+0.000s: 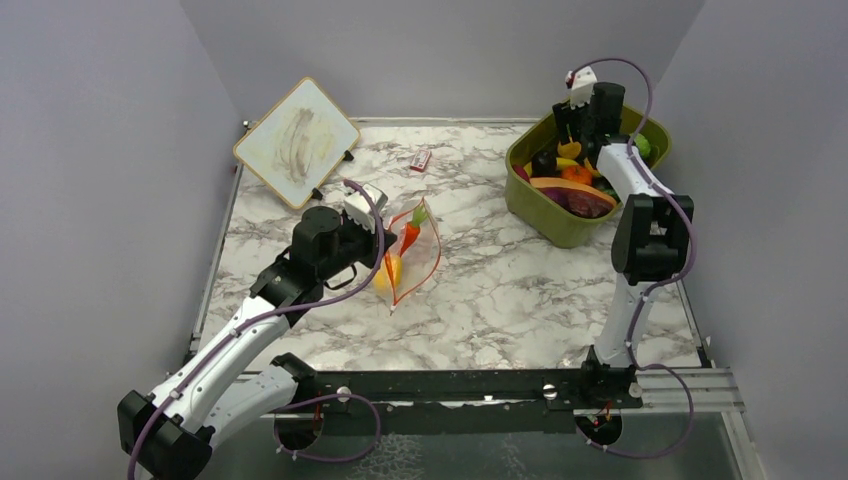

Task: Place the food in the zip-top bag and seal the zipper
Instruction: Pick up the fake fruit from the bin.

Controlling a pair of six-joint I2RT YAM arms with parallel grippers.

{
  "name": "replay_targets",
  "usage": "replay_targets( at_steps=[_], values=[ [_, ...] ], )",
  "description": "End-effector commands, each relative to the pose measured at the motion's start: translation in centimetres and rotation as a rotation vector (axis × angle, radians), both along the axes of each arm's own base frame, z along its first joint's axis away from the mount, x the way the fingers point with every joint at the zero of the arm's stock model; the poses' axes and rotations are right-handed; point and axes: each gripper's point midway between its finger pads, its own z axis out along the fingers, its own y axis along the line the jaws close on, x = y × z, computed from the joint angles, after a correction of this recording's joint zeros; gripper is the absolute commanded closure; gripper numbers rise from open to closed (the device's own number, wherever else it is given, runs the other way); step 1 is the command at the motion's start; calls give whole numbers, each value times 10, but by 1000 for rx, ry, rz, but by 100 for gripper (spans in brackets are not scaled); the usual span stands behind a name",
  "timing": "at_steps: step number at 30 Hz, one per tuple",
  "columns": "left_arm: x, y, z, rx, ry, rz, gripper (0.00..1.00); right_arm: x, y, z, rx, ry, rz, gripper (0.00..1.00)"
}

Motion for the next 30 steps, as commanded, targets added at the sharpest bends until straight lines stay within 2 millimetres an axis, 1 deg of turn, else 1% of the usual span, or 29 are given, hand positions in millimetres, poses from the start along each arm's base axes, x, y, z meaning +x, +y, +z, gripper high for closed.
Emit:
replay_targets(
  at_steps=[1,4,8,10,13,16,24,30],
  values=[
    [-1,-5,11,-35,-9,-22,100,31,6,16,-30,-65,58,28],
    [0,-4,13,-32,-15,-15,100,41,5,13,-38,-68,64,27],
    [2,-2,13,-30,-19,-1,100,49,-1,0,-110,-44,72,26],
    [2,-2,13,-29,-15,0,100,51,-4,-8,-142,-25,79,26],
    [3,-2,10,-24,-6,2,100,50,0,-21,-145,2,108,26],
    [5,-1,9,-21,-3,9,100,50,-1,-32,-154,26,107,26],
    [6,0,7,-13,-2,20,100,61,-12,-54,-213,63,86,25],
    [9,2,8,-15,-3,28,100,69,-17,-64,-248,73,73,25]
  ],
)
